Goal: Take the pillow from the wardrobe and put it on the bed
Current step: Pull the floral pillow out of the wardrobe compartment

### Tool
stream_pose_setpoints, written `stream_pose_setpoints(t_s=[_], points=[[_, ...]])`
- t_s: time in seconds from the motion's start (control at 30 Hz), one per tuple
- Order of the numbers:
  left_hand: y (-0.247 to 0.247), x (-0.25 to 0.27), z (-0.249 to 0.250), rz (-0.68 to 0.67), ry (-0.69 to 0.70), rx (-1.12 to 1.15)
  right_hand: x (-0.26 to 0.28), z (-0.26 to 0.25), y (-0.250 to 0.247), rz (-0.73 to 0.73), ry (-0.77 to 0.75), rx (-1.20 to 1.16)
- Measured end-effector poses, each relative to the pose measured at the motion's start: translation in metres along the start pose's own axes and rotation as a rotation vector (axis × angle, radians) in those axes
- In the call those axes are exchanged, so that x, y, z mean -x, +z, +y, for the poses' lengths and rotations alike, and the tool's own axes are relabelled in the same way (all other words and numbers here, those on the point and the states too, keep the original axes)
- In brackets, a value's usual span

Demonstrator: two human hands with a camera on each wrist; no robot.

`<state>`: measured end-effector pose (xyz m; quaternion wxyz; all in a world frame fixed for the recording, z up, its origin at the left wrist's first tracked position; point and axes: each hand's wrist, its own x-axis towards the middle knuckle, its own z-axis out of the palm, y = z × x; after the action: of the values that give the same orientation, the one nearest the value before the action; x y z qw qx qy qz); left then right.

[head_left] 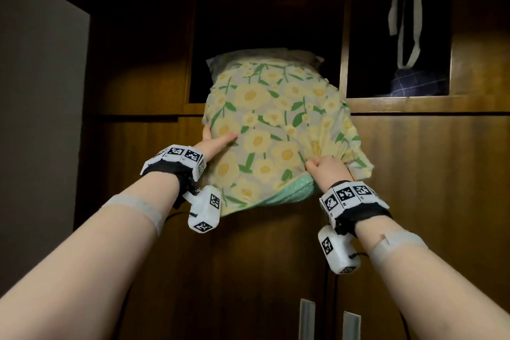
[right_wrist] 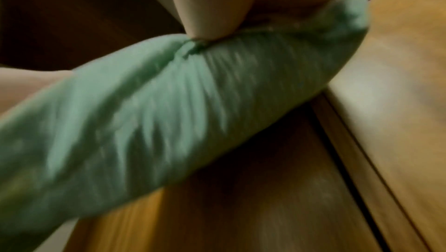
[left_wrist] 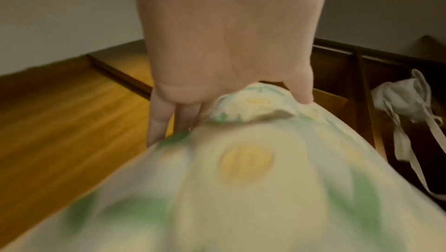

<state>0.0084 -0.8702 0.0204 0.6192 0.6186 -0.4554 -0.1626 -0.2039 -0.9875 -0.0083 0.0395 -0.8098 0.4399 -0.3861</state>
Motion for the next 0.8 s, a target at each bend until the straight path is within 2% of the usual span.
stream_pose_setpoints(t_s=[0.1,0.13,0.23,0.3,0.4,0.53,0.67,0.73,0.8], points=[[0.001,-0.019,-0.003,0.005,-0.021,0.032,-0.009,0.005,-0.001,-0.086,0.22,-0.063],[0.001,-0.025,-0.002,0.005,-0.036,0.041,-0.013,0.005,-0.004,-0.06,0.265,-0.121],[0.006,-0.032,0.006,-0.024,-0.068,0.032,-0.023,0.0,-0.014,0.264,0.254,-0.276],[0.006,-0.042,0.006,-0.027,-0.043,0.032,-0.031,-0.005,-0.017,0.344,0.189,-0.29],[0.005,-0.087,-0.015,0.003,-0.031,0.085,-0.042,-0.016,-0.019,0.352,0.217,-0.378],[0.002,-0.074,-0.007,0.126,0.053,0.11,-0.053,-0.029,-0.016,0.33,0.226,-0.414],[-0.016,-0.086,-0.013,0.114,0.058,0.156,-0.059,-0.042,-0.004,0.348,0.138,-0.611],[-0.026,-0.087,-0.02,0.105,0.037,0.129,-0.063,-0.045,0.007,0.306,0.219,-0.753],[-0.03,-0.08,-0.028,0.012,-0.003,0.01,-0.064,-0.045,0.02,0.257,0.365,-0.85]])
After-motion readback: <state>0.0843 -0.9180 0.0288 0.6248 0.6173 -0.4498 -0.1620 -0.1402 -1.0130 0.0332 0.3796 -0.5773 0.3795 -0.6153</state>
